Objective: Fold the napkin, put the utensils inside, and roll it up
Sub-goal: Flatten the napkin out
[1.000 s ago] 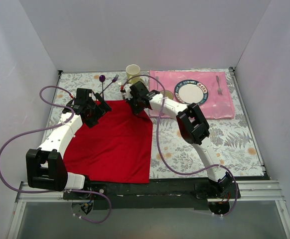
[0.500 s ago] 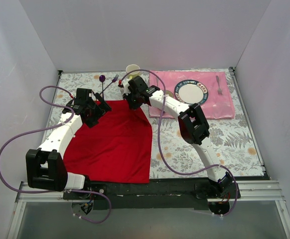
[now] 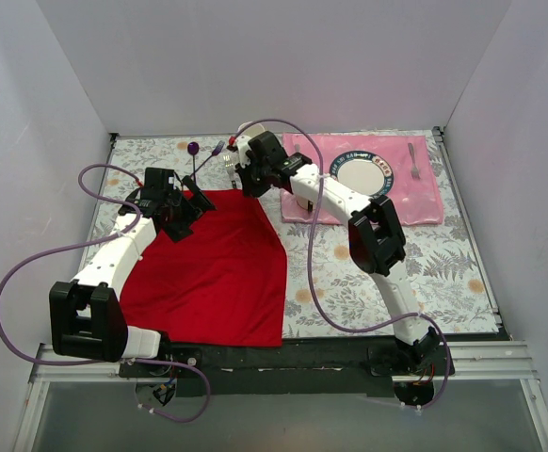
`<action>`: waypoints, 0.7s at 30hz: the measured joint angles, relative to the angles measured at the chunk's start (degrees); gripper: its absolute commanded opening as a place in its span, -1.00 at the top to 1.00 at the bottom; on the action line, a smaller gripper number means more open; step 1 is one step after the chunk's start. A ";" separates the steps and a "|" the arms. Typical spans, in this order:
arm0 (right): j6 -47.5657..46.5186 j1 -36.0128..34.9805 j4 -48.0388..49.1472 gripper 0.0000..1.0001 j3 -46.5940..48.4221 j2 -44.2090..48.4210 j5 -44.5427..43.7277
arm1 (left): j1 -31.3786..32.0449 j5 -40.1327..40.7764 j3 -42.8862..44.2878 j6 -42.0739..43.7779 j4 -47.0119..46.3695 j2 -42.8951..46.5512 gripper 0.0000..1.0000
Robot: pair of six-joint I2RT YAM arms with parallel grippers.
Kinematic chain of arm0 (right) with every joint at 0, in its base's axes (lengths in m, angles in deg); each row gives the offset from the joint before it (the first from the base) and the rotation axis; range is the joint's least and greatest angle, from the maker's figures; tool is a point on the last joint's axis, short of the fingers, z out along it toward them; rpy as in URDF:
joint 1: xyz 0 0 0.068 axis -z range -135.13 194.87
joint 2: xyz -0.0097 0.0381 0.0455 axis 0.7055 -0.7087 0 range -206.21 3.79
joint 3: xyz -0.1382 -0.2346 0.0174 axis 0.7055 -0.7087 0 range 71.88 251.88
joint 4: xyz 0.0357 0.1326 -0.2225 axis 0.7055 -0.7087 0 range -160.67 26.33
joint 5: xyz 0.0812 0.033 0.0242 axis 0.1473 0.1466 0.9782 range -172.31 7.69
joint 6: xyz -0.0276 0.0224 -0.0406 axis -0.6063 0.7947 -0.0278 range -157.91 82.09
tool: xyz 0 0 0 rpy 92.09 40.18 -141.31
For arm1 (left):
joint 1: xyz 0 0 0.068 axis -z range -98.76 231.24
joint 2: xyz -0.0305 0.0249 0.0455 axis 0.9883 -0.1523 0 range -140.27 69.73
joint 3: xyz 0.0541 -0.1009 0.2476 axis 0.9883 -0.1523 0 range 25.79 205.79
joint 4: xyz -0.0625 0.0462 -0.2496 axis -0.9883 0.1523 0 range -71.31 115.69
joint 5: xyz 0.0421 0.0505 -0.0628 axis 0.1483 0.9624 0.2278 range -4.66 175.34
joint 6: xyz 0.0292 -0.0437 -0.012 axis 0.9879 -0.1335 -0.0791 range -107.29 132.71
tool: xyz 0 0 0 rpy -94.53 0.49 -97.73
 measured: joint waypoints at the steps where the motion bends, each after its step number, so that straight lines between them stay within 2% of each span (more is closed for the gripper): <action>1: -0.02 0.42 0.11 0.97 -0.07 0.42 -0.17 | -0.02 -0.07 0.00 0.00 0.00 0.00 -0.93; 12: -2.05 5.40 2.56 0.97 -1.22 0.72 -3.04 | -0.17 -0.48 0.20 0.02 0.44 -0.04 -0.94; 21: -3.67 6.45 2.99 0.97 -1.03 -0.85 -5.81 | -0.50 -0.46 0.74 0.02 1.29 -0.87 -0.94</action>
